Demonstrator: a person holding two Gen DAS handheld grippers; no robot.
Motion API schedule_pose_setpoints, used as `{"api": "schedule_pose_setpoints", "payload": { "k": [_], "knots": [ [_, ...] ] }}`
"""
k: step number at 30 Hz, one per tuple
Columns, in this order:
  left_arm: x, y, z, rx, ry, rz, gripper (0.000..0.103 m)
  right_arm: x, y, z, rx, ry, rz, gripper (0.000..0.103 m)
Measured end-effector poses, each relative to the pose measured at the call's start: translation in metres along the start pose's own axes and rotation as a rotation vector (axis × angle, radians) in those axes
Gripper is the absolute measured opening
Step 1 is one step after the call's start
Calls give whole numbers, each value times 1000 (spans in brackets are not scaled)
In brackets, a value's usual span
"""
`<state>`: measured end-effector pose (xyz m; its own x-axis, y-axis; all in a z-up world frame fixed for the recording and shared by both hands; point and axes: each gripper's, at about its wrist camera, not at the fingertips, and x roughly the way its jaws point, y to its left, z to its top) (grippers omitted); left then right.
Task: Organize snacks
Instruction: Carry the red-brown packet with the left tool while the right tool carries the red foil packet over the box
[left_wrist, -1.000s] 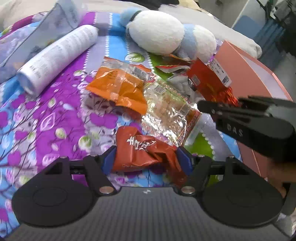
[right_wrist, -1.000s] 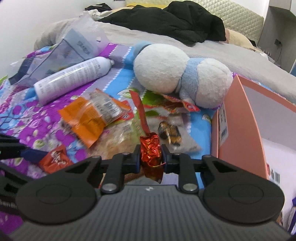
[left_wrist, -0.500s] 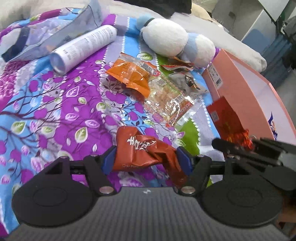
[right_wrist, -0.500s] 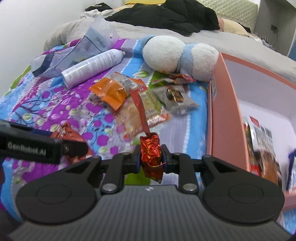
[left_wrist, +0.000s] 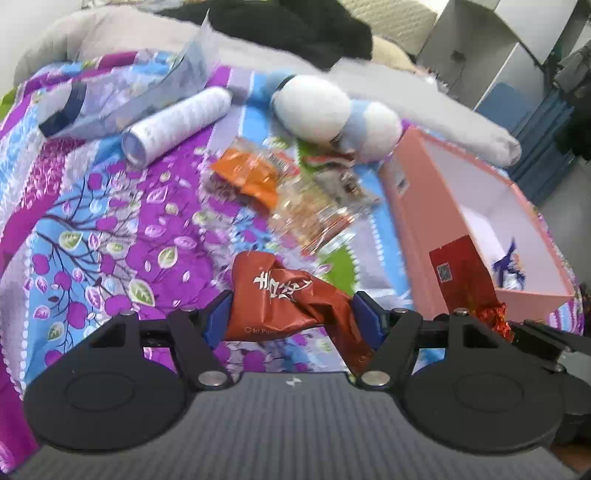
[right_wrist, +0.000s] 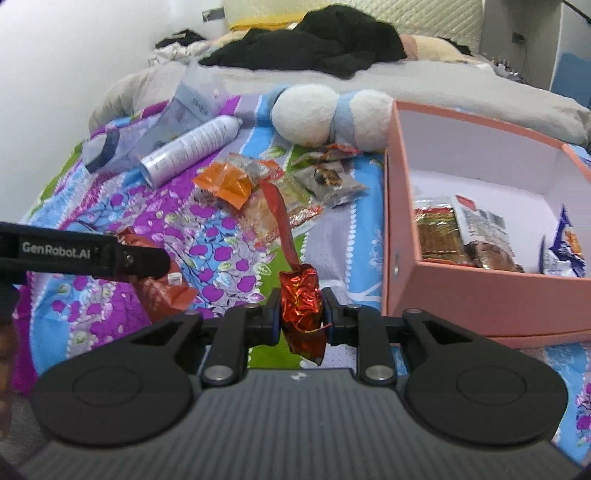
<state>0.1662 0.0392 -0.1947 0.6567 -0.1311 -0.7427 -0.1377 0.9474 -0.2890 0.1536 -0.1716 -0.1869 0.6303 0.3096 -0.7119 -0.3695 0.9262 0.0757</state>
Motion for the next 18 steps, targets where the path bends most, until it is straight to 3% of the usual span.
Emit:
{"api": "schedule_pose_setpoints", "payload": {
  "k": [13, 18],
  "knots": [
    [-53, -51, 16, 80, -100, -73, 74, -67, -21, 6, 63, -139, -33, 25],
    [-59, -71, 21, 97, -101, -126, 74, -88, -34, 7, 95, -183, -60, 25]
  ]
}}
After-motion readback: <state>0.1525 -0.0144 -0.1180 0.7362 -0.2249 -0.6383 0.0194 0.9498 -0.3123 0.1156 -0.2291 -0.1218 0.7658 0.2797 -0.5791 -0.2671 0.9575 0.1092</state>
